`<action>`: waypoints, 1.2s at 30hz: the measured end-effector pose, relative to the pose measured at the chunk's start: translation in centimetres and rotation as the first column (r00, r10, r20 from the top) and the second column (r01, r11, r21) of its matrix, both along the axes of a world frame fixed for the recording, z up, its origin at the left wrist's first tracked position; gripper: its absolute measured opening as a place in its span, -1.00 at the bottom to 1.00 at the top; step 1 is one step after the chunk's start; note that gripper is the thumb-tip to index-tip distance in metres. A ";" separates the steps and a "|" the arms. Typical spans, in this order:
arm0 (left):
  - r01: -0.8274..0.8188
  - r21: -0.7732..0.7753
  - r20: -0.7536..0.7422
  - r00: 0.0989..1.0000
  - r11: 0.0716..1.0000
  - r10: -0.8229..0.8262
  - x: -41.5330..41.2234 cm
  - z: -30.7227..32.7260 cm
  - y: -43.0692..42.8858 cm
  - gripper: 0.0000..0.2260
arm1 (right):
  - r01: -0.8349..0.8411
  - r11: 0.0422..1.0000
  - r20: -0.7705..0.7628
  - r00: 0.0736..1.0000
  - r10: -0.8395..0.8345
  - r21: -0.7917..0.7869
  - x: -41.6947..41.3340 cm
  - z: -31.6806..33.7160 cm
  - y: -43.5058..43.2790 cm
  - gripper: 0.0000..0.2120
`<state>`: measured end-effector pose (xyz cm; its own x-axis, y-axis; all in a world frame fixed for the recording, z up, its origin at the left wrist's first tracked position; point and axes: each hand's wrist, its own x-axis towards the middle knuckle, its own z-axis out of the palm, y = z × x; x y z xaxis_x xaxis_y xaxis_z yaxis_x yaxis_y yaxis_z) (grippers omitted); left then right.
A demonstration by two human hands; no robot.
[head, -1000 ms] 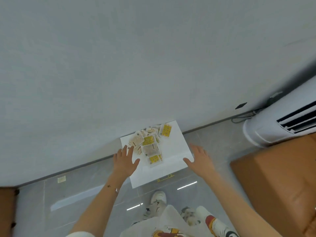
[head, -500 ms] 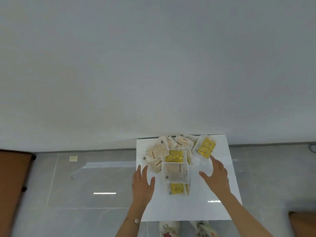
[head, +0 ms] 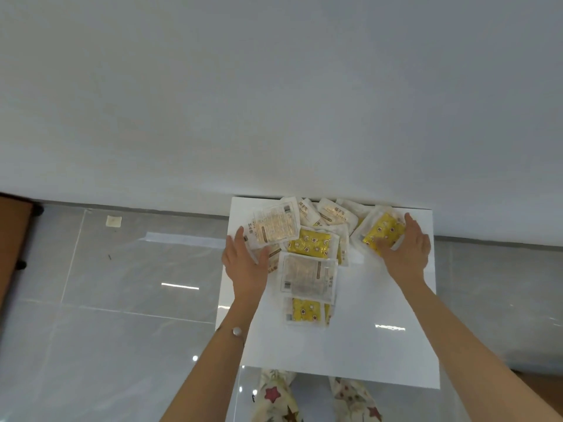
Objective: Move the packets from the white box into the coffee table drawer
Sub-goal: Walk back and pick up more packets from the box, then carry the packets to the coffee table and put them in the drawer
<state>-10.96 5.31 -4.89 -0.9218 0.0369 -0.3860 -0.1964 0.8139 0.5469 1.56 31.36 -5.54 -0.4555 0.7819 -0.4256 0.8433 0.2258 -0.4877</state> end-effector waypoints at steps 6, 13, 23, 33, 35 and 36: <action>-0.221 0.023 0.016 0.975 0.975 0.221 -1.1 0.6 2.2 -0.23 | -0.117 0.993 -0.090 0.989 0.117 0.010 -2.3 0.5 -0.5 -0.26; -0.269 0.117 0.136 0.958 0.956 0.253 -2.3 -0.3 2.4 -0.47 | -0.181 0.982 -0.021 0.983 0.181 -0.043 -3.5 0.7 -0.3 -0.28; -0.139 0.204 0.201 0.975 0.969 0.098 -1.9 1.0 1.1 -0.70 | -0.205 0.976 0.231 0.949 0.216 -0.074 -2.7 2.7 -1.6 -0.49; -0.298 0.327 0.083 0.954 0.897 0.286 1.2 11.3 -2.3 -0.75 | 0.089 0.953 -0.182 0.972 -0.146 -0.289 2.3 12.3 -1.3 -0.75; -0.335 0.405 0.086 0.940 0.851 0.329 1.4 14.9 -3.4 -0.70 | 0.051 0.941 -0.235 0.963 -0.135 -0.334 2.0 15.9 -1.4 -0.71; -0.350 0.445 0.095 0.934 0.824 0.345 1.6 16.8 -3.9 -0.68 | 0.045 0.916 -0.256 0.954 -0.158 -0.398 1.8 17.9 -1.6 -0.69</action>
